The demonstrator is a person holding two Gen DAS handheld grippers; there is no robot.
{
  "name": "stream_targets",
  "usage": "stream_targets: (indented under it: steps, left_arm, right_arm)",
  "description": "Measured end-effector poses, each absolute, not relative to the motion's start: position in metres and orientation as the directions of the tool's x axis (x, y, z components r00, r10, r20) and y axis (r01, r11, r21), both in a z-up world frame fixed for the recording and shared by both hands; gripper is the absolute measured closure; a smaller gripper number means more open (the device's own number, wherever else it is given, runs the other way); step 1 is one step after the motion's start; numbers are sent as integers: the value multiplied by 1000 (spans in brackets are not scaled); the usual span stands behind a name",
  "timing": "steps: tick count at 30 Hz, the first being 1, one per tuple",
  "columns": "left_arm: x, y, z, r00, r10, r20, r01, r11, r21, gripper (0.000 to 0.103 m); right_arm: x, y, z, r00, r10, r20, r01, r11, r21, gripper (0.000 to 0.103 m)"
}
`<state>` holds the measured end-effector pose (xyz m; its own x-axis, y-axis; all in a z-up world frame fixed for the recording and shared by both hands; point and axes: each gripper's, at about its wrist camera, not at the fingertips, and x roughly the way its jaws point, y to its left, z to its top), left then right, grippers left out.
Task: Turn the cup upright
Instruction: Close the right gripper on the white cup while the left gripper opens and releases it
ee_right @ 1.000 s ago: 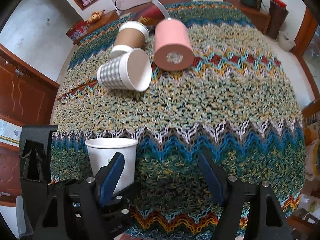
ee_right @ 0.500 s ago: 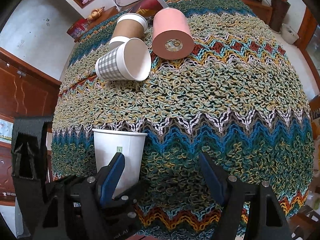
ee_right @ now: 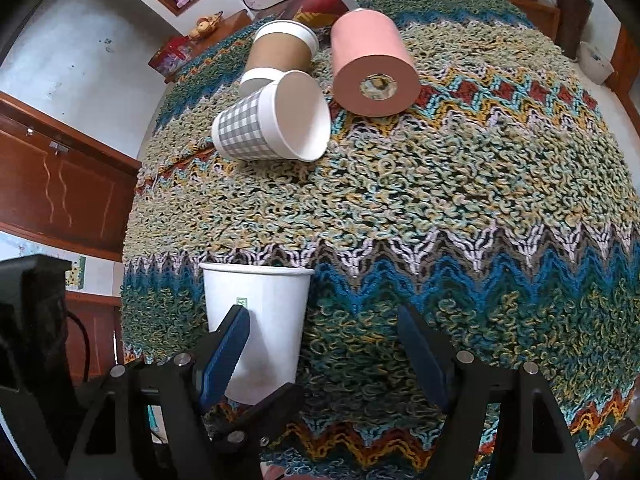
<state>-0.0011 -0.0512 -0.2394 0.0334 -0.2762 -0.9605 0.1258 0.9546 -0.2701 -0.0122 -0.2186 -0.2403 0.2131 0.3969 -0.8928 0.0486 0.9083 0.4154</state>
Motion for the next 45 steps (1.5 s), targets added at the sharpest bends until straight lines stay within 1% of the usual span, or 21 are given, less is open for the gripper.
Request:
stream_targets:
  steps: [7,8,9,19,33,35,37,45]
  left_arm:
    - [-5,-39,-227,66,-259,-964,126,960,-249,21]
    - [-7,-38,-226,76,-220,-973,98,972,-212,21]
    - [-8,-37,-226,77,-216,-973,98,973,-208,21]
    - [-20,-5,-216,91,-210,-973,73,976,-204,21]
    - [-30,29,-211,97,-212,-972,37,977,-209,21]
    - [-31,35,-210,98,-212,-972,30,977,-210,21]
    - [-32,40,-207,100,-214,-972,29,977,-212,21]
    - [-35,53,-198,102,-214,-971,38,977,-211,21]
  right_arm:
    - [0,-196,-245,192,433,-881,30,894,446,26]
    - [1,-194,-245,189,440,-878,29,891,453,26]
    - [4,-190,-246,186,448,-875,27,887,460,26]
    - [24,-149,-263,89,520,-850,-10,853,521,26]
    - [46,-98,-280,-2,498,-867,-74,865,497,26]
    - [48,-93,-282,-14,496,-868,-72,865,496,29]
    - [50,-90,-284,-29,506,-862,-70,859,507,34]
    - [52,-81,-284,-33,494,-869,-95,864,495,36]
